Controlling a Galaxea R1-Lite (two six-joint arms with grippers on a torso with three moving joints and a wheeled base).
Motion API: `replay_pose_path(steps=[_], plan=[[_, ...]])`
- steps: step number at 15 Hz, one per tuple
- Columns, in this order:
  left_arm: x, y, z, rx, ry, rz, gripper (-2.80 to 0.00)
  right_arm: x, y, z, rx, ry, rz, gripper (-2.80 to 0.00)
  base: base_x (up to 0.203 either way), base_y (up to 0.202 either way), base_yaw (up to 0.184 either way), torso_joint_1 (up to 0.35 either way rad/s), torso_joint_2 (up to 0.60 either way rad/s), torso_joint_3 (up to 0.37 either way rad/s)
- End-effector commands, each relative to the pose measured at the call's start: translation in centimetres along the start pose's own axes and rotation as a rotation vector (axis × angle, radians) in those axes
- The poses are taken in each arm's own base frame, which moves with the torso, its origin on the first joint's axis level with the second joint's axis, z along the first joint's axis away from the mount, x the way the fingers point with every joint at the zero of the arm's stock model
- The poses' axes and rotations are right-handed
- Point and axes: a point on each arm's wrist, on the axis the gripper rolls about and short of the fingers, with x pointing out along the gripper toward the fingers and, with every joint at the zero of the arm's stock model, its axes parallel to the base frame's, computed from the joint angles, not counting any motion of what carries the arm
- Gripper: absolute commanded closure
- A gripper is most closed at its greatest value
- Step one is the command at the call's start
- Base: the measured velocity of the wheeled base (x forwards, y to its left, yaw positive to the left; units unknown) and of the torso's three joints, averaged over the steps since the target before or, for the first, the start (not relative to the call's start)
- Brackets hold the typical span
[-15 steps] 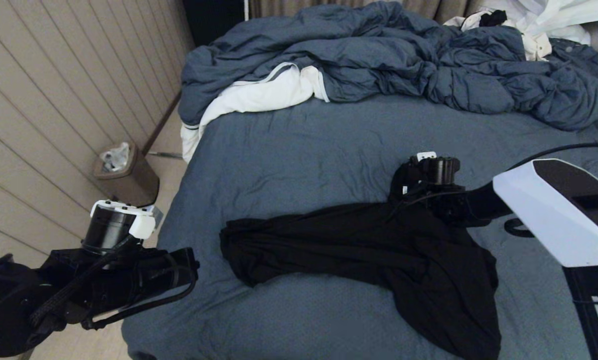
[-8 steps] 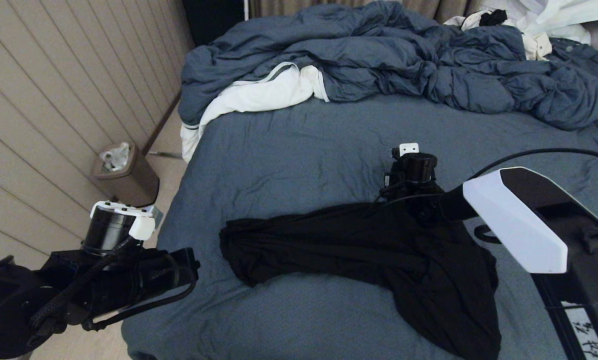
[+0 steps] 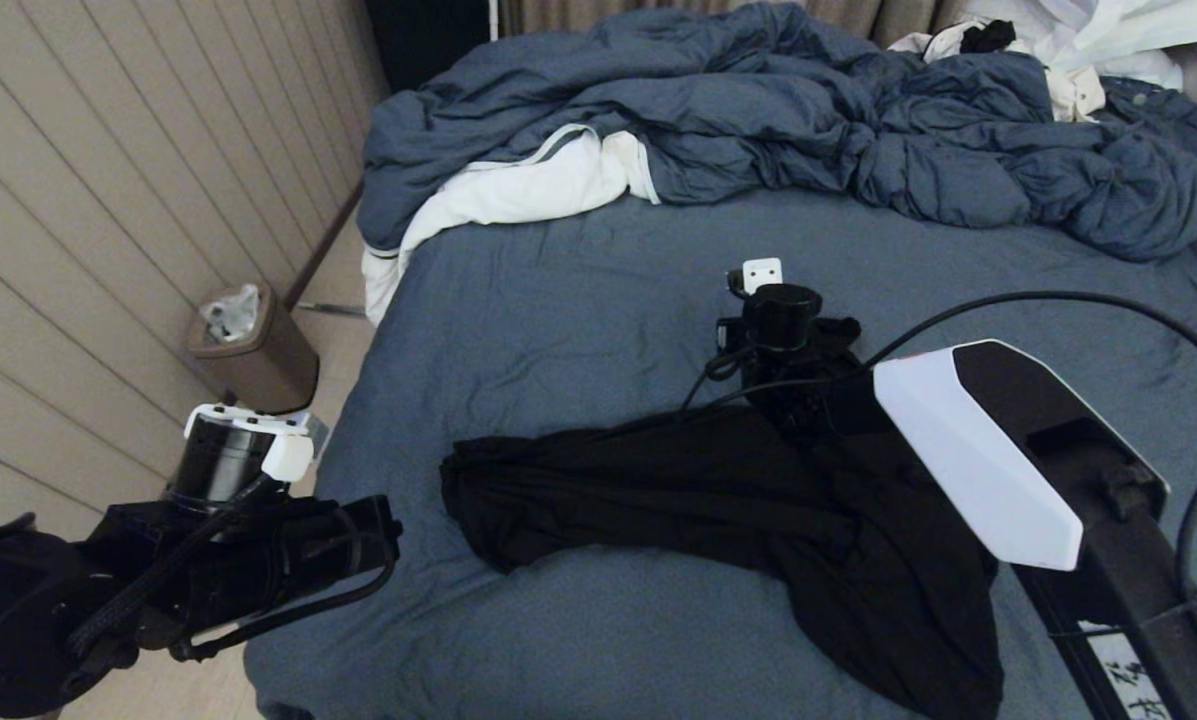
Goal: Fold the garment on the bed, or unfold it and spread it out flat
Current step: Unford the black T-shirt
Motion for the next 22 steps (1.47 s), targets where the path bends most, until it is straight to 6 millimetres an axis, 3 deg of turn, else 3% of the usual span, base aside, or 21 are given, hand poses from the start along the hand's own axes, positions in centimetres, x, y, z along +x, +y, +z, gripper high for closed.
replay_pose_path(steps=[1, 4, 7, 12, 14, 17, 19, 22], plan=[[0.0, 0.0, 0.0, -0.003, -0.002, -0.001, 0.0, 0.4, -0.1, 0.2, 0.008, -0.016, -0.014, 0.0, 0.0, 0.0, 0.0, 0.0, 0.0, 0.0], [0.0, 0.0, 0.0, -0.003, -0.004, -0.002, 0.0, 1.3, -3.4, 1.9, 0.024, -0.04, -0.086, 0.0, 0.0, 0.0, 0.0, 0.0, 0.0, 0.0], [-0.2, -0.2, -0.2, 0.002, -0.003, -0.011, 0.0, 0.9, -7.1, 4.0, 0.012, 0.01, -0.138, 0.0, 0.0, 0.0, 0.0, 0.0, 0.0, 0.0], [-0.3, -0.4, -0.3, 0.008, -0.003, -0.019, 0.0, 1.4, -12.1, 1.4, 0.057, 0.23, -0.155, 0.0, 0.0, 0.0, 0.0, 0.0, 0.0, 0.0], [-0.6, -0.4, -0.3, 0.011, -0.007, -0.021, 0.0, -0.4, -13.3, 2.0, 0.064, 0.286, -0.1, 0.0, 0.0, 0.0, 0.0, 0.0, 0.0, 0.0], [-0.8, -0.5, -0.4, 0.015, -0.01, -0.023, 0.0, -5.7, -15.7, 4.3, 0.075, 0.526, 0.095, 0.0, 0.0, 0.0, 0.0, 0.0, 0.0, 0.0], [-0.8, -0.5, -0.4, 0.016, -0.008, -0.022, 0.0, -10.4, -17.8, 3.3, 0.086, 0.807, 0.237, 0.0, 0.0, 0.0, 0.0, 0.0, 0.0, 0.0], [-0.4, -0.5, -0.8, 0.023, 0.011, -0.016, 0.0, -15.9, -21.1, 2.3, 0.027, 0.95, 0.333, 0.0, 0.0, 0.0, 0.0, 0.0, 0.0, 0.0]])
